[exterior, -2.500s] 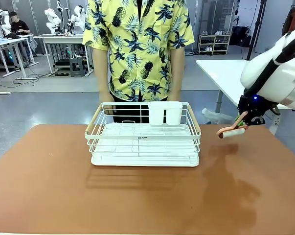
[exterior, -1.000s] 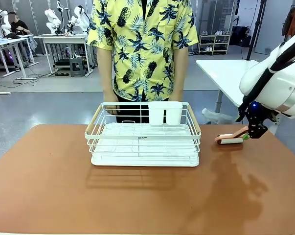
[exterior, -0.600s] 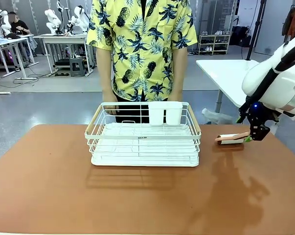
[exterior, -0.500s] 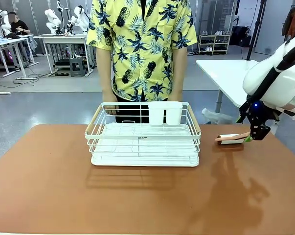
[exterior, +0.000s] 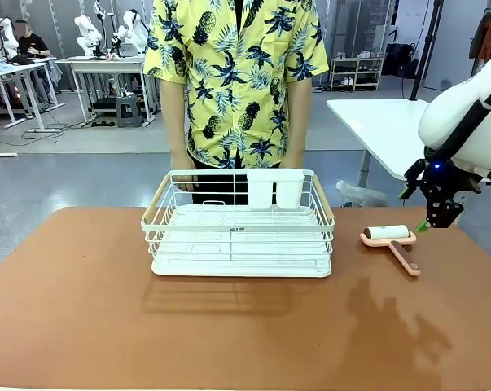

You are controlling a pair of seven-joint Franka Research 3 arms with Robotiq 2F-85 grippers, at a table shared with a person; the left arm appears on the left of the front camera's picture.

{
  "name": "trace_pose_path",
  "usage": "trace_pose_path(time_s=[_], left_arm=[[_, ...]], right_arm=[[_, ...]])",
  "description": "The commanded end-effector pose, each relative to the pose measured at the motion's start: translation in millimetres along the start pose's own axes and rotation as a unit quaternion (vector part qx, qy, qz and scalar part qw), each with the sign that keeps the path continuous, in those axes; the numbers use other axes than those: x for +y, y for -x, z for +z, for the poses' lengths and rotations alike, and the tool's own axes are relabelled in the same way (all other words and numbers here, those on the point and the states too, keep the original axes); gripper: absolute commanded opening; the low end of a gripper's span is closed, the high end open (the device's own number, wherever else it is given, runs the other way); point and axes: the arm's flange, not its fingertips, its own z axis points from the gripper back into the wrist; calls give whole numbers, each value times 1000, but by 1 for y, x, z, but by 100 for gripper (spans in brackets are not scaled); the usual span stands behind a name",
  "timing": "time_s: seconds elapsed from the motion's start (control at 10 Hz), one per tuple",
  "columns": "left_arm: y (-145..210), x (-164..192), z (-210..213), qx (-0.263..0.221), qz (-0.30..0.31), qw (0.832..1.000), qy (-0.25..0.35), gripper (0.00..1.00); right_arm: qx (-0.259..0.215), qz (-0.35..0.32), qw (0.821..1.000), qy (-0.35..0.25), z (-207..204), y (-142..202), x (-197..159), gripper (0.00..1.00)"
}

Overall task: Clean the table.
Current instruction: Place the Lint Roller down when the Dish drying rack is positioned in the middle of the table.

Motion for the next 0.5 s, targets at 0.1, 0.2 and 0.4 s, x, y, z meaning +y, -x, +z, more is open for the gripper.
trace_pose_path(time_s=[0.1, 0.2, 0.4], left_arm=[[1, 0, 2, -1, -2, 1000, 6, 100], [1, 0, 2, -1, -2, 1000, 6, 100], [1, 0, 2, -1, -2, 1000, 6, 100]], right_arm=[[-11, -19, 1000, 1, 12, 9, 0, 100], [-13, -20, 1000, 3, 11, 9, 1, 100], [0, -1, 1000, -4, 8, 0, 1, 100]])
